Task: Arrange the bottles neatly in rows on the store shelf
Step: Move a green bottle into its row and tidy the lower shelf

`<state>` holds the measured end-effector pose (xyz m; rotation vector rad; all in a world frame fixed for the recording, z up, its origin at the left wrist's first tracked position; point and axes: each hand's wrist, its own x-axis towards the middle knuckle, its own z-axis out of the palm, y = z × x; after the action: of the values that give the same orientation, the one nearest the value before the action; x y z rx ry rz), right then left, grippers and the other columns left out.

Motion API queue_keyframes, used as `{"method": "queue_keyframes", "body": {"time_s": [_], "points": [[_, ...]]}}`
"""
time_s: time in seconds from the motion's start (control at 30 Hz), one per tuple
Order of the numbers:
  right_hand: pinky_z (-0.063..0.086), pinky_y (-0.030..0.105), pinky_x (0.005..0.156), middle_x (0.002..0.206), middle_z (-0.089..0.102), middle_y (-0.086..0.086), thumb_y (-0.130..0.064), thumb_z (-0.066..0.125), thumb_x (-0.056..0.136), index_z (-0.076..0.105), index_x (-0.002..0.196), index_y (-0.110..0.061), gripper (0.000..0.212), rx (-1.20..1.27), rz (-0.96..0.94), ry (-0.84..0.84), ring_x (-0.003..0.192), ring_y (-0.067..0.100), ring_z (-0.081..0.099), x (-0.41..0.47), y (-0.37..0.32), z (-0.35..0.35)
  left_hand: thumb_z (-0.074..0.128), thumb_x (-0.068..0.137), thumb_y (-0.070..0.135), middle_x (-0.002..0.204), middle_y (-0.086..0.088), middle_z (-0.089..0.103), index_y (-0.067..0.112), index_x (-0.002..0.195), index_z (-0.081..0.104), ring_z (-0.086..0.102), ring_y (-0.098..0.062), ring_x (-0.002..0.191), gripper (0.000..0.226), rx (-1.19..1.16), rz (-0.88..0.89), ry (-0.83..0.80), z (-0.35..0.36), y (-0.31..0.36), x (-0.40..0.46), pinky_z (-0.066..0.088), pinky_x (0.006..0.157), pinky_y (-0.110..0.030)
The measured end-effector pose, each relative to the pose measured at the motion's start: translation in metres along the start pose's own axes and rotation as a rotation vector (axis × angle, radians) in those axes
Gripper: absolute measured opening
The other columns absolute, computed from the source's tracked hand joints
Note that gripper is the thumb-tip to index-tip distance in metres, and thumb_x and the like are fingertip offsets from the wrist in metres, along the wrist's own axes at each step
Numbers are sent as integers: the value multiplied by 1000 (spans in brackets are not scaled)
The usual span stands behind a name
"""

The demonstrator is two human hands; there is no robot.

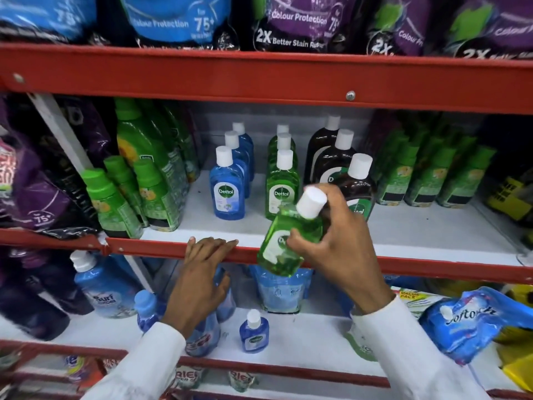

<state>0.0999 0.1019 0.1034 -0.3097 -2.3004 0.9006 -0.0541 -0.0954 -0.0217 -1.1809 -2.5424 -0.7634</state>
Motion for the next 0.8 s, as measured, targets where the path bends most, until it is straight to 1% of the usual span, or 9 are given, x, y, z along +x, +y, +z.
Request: {"method": "queue_keyframes", "body": {"time_s": [0.1,0.23,0.33,0.47,0.5,0.6,0.67,0.73,0.8], "points": [[54,40,68,96,73,8,-27,79,72,43,126,-19,65,-145,-15,-15,78,31,67,33,-7,9,59,71,21,127,0,57,28,137,49,44,-20,126,67,-13,11,-10,-2,-1,1,1,123,-34],[53,45,75,98,71,17,-28,77,76,46,121,-7,59,-240,28,-62,87,39,66,63,0,25,59,69,16,125,-1,57,29,137,49,43,-19,124,70,-55,13,-26,-2,-5,2,4,122,-38],[53,46,76,98,71,20,-27,79,76,53,111,-2,50,-264,49,-84,88,41,65,71,8,34,59,68,15,126,0,57,31,137,48,43,-17,124,71,-75,8,-33,-1,-7,2,6,123,-42],[56,46,78,98,71,20,-27,80,75,58,103,-2,43,-278,98,-108,88,40,67,73,17,42,58,69,13,126,2,56,31,137,48,42,-14,124,71,-94,15,-18,1,-8,2,6,123,-43],[57,46,78,99,72,20,-26,80,75,56,106,-4,46,-266,97,-106,88,39,67,73,18,43,58,69,13,126,2,56,31,137,48,42,-14,124,71,-97,20,-13,1,-9,2,5,123,-42],[58,45,79,103,72,15,-24,79,74,45,126,-14,63,-208,61,-94,90,35,69,73,18,45,57,69,13,125,3,55,31,136,49,41,-13,124,71,-118,22,-4,1,-8,1,-1,123,-35],[59,45,81,104,73,14,-24,78,75,44,131,-17,66,-186,55,-91,91,33,69,72,20,45,57,69,12,125,3,55,31,136,48,42,-13,123,71,-120,21,-2,1,-8,1,-4,123,-31],[58,45,86,110,72,13,-24,79,75,44,136,-17,70,-169,59,-72,98,32,68,68,21,44,58,70,13,127,2,55,32,138,47,42,-16,125,71,-105,24,-13,-1,-8,1,-2,123,-33],[54,43,96,122,69,12,-25,81,77,41,142,-18,76,-150,45,-39,110,28,65,59,21,40,59,72,18,132,0,55,32,139,45,42,-19,129,70,-47,30,-31,-2,-7,1,4,124,-38]]}}
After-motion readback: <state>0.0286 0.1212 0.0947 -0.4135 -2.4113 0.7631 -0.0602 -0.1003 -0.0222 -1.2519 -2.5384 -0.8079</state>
